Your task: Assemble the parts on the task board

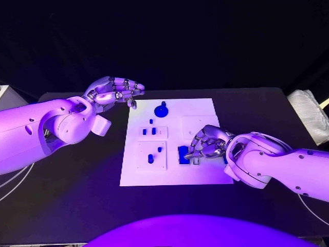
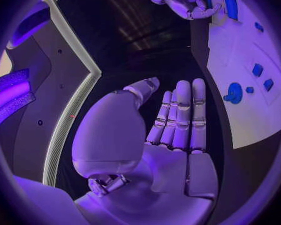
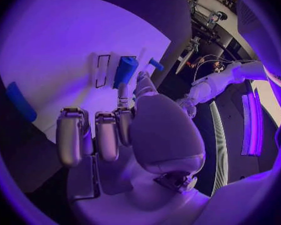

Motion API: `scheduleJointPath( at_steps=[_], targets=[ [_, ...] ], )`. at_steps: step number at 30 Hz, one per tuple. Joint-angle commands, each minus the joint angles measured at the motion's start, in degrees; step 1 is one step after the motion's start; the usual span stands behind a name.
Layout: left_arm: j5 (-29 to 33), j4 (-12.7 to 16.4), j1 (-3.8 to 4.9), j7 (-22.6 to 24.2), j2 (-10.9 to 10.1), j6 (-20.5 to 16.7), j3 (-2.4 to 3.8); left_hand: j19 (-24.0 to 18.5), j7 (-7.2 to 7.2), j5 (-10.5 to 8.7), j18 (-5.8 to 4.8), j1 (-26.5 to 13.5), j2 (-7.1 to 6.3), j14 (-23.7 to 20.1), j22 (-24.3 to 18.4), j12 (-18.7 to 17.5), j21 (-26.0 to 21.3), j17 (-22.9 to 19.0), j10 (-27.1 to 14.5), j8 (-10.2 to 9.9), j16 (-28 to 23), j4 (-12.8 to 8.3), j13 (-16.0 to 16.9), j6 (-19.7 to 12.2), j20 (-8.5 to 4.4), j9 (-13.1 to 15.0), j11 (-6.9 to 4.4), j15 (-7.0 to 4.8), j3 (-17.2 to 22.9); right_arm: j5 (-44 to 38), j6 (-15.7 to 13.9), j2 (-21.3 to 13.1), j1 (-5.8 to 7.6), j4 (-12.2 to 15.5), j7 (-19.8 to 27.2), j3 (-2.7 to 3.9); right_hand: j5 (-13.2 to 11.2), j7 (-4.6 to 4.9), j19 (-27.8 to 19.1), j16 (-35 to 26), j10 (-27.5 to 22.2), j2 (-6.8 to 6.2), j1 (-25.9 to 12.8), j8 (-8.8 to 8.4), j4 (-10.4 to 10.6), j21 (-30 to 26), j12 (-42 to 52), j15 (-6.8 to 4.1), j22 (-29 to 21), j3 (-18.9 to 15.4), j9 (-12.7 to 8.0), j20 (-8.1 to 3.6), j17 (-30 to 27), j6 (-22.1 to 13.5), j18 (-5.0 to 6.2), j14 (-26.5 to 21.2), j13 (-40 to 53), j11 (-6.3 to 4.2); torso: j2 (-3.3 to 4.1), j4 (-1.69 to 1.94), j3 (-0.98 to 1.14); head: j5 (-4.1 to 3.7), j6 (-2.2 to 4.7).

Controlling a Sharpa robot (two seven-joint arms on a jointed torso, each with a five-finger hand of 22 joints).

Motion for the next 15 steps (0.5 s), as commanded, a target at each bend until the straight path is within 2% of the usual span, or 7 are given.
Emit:
scheduleJointPath(
  at_steps=[1,6,15],
  targets=[
    [-0.09,0.11,0.02,0.54,0.06,0.68,0.04,0.29,-0.02,-0.09,0.77,0.26,-0.12,-0.44,-0.07,0.34,-0.19,-0.06,-0.52,0.38,-0.07,0.12,-0.07,-0.39,0.07,0.08,-0.03,-0.14,-0.12,-1.98,0.84,-0.03,-0.35,0.34,2.93,-0.03,-0.05,-0.06,3.62,-0.16,1.00,0.16,1.04,0.60,0.21,-0.06,0.34,-0.33,10.98,0.46,0.42,-0.31,8.34,0.45,-0.34,4.65,7.57,-0.50,-0.02,-0.11,0.01,0.02,-0.03],
    [-0.09,0.07,0.02,0.54,0.11,0.73,0.04,0.29,-0.02,-0.09,0.77,0.26,-0.12,-0.44,-0.07,0.34,-0.19,-0.06,-0.52,0.38,-0.07,0.12,-0.07,-0.39,0.07,0.08,-0.03,-0.14,-0.12,-3.85,0.50,0.12,-0.78,0.49,2.57,-0.03,-0.64,-0.52,3.80,0.04,1.73,-0.23,1.81,1.91,0.67,0.49,1.85,-0.64,11.28,1.15,1.83,-0.58,8.74,0.72,-0.46,4.75,8.52,-0.89,0.01,0.04,-0.02,-0.16,0.02],
    [-0.09,0.05,0.02,0.49,0.09,0.81,0.04,0.30,-0.03,-0.07,0.77,0.36,-0.09,-0.47,-0.09,0.39,-0.23,-0.06,-0.59,0.41,-0.05,0.11,-0.07,-0.40,0.08,0.10,-0.03,-0.14,-0.13,-7.35,0.29,0.73,-1.27,0.09,1.43,-0.03,-0.87,-0.94,4.08,0.42,2.20,-0.49,3.13,3.00,0.90,1.40,2.79,-0.96,11.75,2.03,3.05,-0.87,9.48,0.70,-0.65,4.91,9.12,-1.26,0.10,0.13,-0.06,-0.15,-0.11]
  ],
)
